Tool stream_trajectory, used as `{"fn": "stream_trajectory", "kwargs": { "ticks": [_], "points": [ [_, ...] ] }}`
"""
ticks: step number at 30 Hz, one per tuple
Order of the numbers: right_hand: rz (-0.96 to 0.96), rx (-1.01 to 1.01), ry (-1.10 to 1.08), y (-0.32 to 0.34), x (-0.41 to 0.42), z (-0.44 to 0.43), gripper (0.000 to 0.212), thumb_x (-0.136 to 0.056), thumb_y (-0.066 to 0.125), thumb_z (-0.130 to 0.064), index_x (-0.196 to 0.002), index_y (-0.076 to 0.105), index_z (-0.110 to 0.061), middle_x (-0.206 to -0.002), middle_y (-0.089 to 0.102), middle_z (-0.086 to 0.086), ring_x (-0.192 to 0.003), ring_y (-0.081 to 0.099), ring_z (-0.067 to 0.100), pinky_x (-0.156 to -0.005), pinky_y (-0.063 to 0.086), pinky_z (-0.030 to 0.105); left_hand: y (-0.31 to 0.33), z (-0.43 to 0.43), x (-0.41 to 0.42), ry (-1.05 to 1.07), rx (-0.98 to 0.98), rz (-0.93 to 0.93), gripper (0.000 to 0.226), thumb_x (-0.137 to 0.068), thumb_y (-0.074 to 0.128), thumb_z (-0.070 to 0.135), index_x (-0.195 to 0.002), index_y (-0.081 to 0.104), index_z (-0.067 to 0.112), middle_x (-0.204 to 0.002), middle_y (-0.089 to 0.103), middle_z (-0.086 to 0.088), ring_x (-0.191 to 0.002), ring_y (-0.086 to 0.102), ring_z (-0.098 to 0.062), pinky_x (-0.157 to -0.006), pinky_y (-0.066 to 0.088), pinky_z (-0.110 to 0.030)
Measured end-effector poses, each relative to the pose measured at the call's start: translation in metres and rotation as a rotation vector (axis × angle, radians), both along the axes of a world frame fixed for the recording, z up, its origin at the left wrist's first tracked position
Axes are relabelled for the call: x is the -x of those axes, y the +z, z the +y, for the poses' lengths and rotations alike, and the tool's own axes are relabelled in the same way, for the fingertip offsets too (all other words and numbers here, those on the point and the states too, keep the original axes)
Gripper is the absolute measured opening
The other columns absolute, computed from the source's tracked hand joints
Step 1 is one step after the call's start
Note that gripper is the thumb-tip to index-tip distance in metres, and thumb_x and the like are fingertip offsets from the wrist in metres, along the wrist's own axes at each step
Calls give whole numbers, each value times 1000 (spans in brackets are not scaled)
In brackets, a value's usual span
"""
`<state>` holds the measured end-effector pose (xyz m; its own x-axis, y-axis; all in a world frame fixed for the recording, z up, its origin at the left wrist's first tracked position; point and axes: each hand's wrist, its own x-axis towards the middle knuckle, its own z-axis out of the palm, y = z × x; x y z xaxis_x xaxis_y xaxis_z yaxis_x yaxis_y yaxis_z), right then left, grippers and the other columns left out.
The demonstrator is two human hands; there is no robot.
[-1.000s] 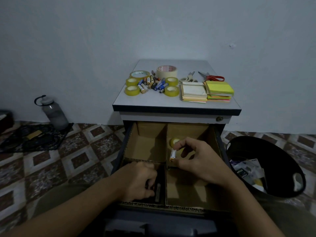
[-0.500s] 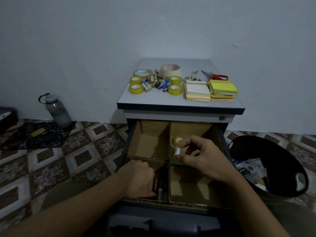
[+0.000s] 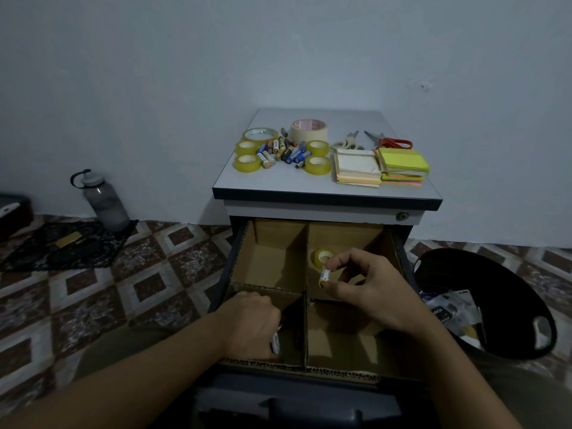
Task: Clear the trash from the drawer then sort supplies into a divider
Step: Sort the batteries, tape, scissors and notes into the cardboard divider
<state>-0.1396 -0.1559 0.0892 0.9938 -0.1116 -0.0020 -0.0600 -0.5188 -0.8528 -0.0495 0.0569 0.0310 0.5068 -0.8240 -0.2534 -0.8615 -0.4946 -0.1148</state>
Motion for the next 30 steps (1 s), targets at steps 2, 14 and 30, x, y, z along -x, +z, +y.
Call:
{"fn": "stream_trajectory", "kwargs": {
  "ticks": [2, 14, 30],
  "points": [
    [-4, -5, -7, -1, 0, -1, 26, -82, 77, -30, -105, 63, -30, -95, 67, -1, -80, 67, 12, -72, 58, 27, 3, 4, 0, 22, -10, 15, 47, -86, 55, 59, -60, 38, 24, -91, 67, -9, -84, 63, -25, -73, 46, -31],
    [7, -11, -1, -2, 0, 2, 24, -83, 75, -30, -104, 64, -31, -97, 68, -3, -80, 69, 12, -71, 60, 32, 1, 8, -2, 155, 39, 27, 34, -90, 57, 45, -81, 64, 12, -93, 67, -9, -83, 65, -24, -59, 41, -28],
    [13, 120, 50, 0, 1, 22, 30, -84, 75, -26, -109, 59, -32, -93, 64, -7, -79, 64, -1, -60, 53, 15, 52, 37, -17, 253, 364, 293, 22, -94, 57, 38, -75, 59, 26, -79, 60, 7, -70, 58, -7, -70, 55, -26]
  ]
}}
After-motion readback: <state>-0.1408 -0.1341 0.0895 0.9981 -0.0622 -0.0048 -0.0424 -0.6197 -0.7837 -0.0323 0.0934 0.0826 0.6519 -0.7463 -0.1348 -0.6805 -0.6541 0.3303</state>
